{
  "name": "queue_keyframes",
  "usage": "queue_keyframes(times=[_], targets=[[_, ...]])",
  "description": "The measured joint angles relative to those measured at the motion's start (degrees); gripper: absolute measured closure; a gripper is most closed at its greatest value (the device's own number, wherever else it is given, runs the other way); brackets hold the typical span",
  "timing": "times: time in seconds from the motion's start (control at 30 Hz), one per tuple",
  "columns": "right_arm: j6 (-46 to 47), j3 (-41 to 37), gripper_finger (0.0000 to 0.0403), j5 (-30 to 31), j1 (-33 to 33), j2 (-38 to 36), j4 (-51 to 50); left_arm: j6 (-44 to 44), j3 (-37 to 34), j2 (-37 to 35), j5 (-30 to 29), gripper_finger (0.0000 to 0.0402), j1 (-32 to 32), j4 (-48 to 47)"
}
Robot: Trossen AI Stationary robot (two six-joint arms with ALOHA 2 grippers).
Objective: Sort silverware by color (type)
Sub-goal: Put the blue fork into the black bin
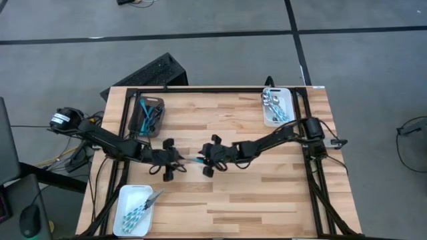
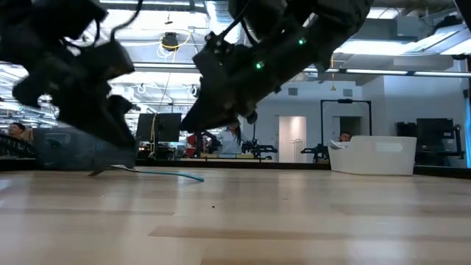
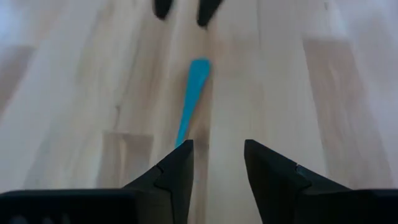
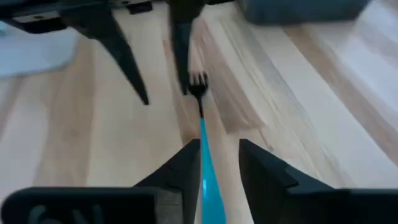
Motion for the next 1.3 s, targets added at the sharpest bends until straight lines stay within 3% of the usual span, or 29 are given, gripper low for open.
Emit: queue_keyframes(times=[0.07, 0.3, 0.43, 0.53, 0.6, 0.67, 0.8, 0.97, 1.1, 1.3], targets=[[0.88, 0.5, 0.0263, 0.19, 0.17, 0.73, -0.41, 0.15, 0.15, 3.17, -0.14, 0.0273, 0.09, 0.05], [2.52, 0.74, 0.0268, 0.24, 1.86, 0.16, -2.78, 1.8, 0.6, 12.66, -9.05, 0.0285, 2.44, 2.59], [2.28, 0.96, 0.0275, 0.29, 2.55, -0.61, -2.88, 2.05, 0.66, 15.64, -9.33, 0.0314, 4.35, 5.17], [2.32, 0.82, 0.0283, 0.41, 2.62, -1.09, -5.42, 2.0, 0.7, 16.35, -6.89, 0.0359, 5.37, 5.72], [3.27, 0.85, 0.0289, 2.34, 2.95, -1.83, -7.38, 1.56, 0.7, 16.25, -6.45, 0.0387, 5.85, 5.93], [4.75, 0.74, 0.0297, 6.08, 3.24, -3.94, -11.99, 0.26, 0.59, 15.13, -6.48, 0.0391, 6.58, 6.06], [6.58, 0.56, 0.031, 10.91, 3.73, -8.56, -19.4, -0.67, 0.01, 7.29, -7.78, 0.0397, 9.53, 2.99], [4.52, 0.56, 0.0316, 14.74, 4.03, -14.39, -24.52, -0.08, 0.34, -10.23, -16.53, 0.0401, 18.98, -1.8], [4.06, 0.61, 0.0316, 17.67, 3.62, -16.46, -27.13, 1.8, 0.58, -23.22, -18.24, 0.0401, 27.35, -4.34], [5.89, 0.41, 0.0316, 18.98, 2.76, -15.26, -27.96, -2.51, 0.28, -33.31, -26.69, 0.0401, 39.71, -22.02]])
